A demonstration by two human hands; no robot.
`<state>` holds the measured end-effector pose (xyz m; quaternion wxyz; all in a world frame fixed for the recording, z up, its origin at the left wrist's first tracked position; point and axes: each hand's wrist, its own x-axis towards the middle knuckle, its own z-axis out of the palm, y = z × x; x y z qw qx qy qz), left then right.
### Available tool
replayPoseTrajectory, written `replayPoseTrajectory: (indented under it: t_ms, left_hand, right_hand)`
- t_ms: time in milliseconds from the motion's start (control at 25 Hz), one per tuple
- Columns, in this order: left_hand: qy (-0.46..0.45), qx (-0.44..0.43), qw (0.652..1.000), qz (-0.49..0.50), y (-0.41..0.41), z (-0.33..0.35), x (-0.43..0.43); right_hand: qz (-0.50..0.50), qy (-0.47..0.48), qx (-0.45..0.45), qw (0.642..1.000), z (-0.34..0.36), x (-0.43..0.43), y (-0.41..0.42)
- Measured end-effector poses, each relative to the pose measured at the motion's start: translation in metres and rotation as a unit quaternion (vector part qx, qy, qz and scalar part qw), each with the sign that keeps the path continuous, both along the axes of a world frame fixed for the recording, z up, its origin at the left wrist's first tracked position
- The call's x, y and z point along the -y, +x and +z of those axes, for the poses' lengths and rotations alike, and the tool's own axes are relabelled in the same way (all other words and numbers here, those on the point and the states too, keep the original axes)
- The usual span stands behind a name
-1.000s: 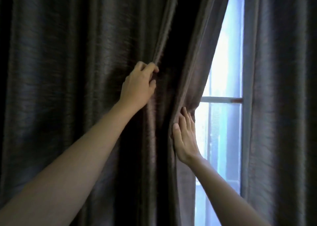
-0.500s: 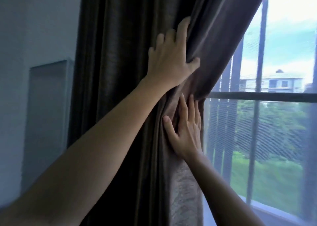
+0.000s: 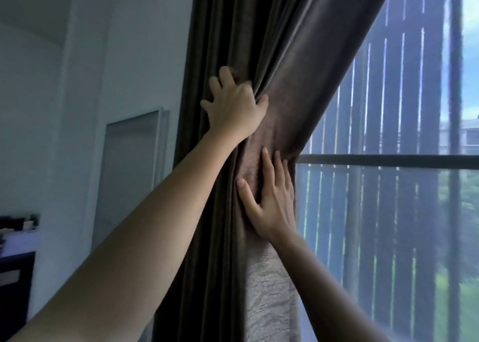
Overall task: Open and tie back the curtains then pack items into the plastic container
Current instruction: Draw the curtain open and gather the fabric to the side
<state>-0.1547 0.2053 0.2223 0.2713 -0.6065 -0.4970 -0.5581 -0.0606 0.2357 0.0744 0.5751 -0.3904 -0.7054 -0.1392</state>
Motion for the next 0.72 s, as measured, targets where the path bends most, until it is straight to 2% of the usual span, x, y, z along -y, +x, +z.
replayPoseTrajectory:
  t_ms: [200, 520, 720]
  left_hand:
    - [-0.013, 0.037, 0.999, 0.025, -0.078, -0.006, -0.061]
    - [-0.045, 0.095, 0.982, -0.158, -0.146, -0.008, -0.115]
    - [-0.020, 0.051, 0.980, -0.191, -0.164, -0.037, -0.100]
  right_hand:
    - [0.027, -0.010, 0.021, 0.999, 0.001, -0.051, -0.074]
    - [0.061, -0.048, 0.049, 0.996, 0.006, -0.103, -0.135]
    - [0.096, -0.119, 0.077, 0.985, -0.002, -0.105, -0.140]
